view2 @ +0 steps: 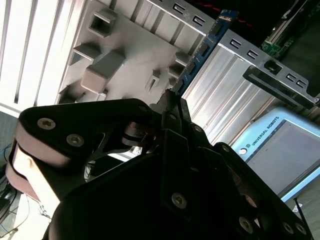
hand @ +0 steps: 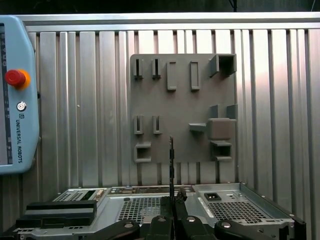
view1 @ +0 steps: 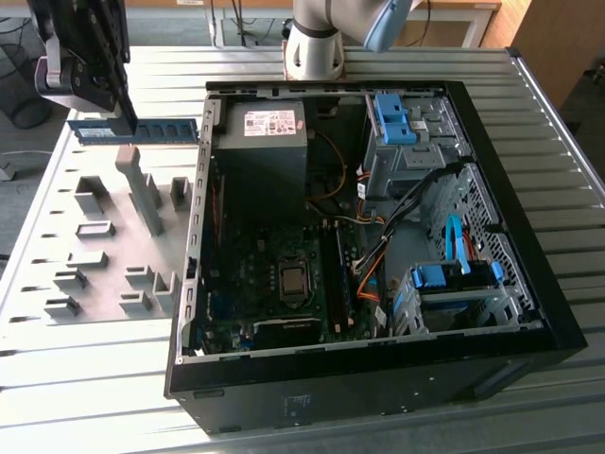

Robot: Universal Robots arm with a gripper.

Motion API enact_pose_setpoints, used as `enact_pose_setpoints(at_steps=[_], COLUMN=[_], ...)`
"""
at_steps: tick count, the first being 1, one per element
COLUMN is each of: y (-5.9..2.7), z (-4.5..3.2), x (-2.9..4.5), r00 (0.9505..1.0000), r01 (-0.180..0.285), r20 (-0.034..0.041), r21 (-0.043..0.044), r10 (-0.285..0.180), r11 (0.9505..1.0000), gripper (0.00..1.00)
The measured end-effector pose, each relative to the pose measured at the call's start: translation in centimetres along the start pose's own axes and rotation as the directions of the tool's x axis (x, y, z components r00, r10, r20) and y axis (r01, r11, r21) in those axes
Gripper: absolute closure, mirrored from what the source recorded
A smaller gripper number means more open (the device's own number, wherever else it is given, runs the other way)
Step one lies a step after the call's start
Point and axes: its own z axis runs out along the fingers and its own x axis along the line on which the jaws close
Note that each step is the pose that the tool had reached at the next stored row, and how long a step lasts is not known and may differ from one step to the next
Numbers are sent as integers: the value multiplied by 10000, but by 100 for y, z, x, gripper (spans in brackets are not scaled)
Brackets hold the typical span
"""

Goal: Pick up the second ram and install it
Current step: 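Pick up the second ram and move it above second insertion slot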

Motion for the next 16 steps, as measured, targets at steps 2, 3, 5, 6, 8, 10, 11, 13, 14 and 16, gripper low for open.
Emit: enact_pose_setpoints(at_steps=[2,3,5,6,8,10,11,13,14,16], y=[-17,-26,-42,-50,-64,-77,-84,-97,-103,-115], z=[0,0,0,0,0,-1,0,-1,-1,0], x=[-1,-1,-2,-2,-3,-3,-3,-4,-4,-5], r00=[10000,10000,10000,10000,10000,10000,10000,10000,10000,10000], r01=[0,0,1,0,0,0,1,0,0,0], r20=[0,0,0,0,-1,-1,0,0,0,0], r21=[0,0,-1,0,0,-1,0,-1,-1,-1], r10=[0,0,-1,0,0,0,-1,0,0,0], r11=[10000,10000,10000,10000,10000,10000,10000,10000,10000,10000], gripper=[87,87,87,87,87,87,87,87,87,87])
